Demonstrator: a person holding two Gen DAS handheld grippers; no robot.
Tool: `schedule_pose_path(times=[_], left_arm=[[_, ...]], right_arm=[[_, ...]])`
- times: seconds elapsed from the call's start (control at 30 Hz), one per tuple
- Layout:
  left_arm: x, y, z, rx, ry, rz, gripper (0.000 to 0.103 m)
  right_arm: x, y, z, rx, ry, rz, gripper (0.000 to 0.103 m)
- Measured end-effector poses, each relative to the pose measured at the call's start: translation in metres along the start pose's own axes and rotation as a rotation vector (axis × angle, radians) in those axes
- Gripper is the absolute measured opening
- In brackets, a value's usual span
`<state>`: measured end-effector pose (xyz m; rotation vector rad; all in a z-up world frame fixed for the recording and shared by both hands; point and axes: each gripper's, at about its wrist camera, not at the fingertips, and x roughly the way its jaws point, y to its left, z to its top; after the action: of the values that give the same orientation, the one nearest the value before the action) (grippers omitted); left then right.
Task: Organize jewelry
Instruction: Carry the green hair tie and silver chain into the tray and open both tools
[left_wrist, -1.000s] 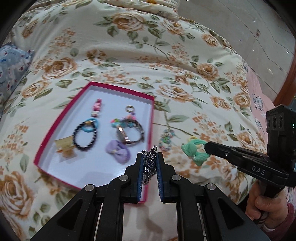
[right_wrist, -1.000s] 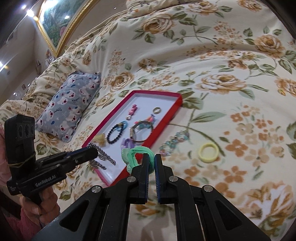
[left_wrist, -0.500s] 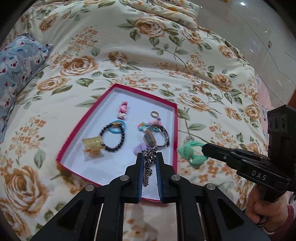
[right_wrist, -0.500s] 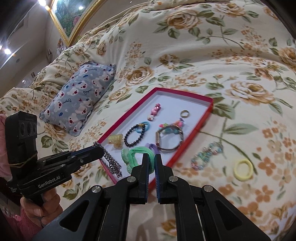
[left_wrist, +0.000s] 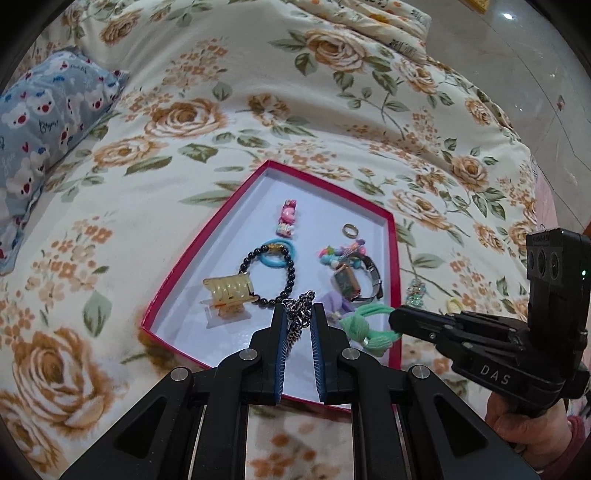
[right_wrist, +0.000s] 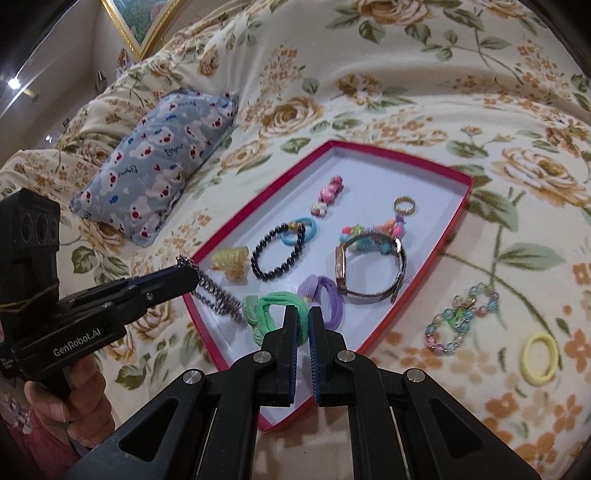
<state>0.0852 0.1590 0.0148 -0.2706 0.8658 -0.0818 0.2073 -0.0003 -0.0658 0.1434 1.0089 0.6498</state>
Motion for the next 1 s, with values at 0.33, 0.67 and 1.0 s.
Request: schedule_pose_path(times=[0.33,0.67,1.0], left_arm=[[0.034,0.014,-0.002,-0.033,0.070,0.037,0.011],[0.053,0.019,-0.004,-0.043,0.110,0.071,0.012],[0.055,0.017,-0.005,-0.037,0.116,0.087,0.014]], right_arm=[[0.025,-0.001,-0.006,-0.026,0.077,-0.031,0.006],[0.034,0.002,-0.006,-0.047,0.101,-0.048,0.010],[0.029,0.000,-0.006,-0.026,0.088,-0.030,0.016]])
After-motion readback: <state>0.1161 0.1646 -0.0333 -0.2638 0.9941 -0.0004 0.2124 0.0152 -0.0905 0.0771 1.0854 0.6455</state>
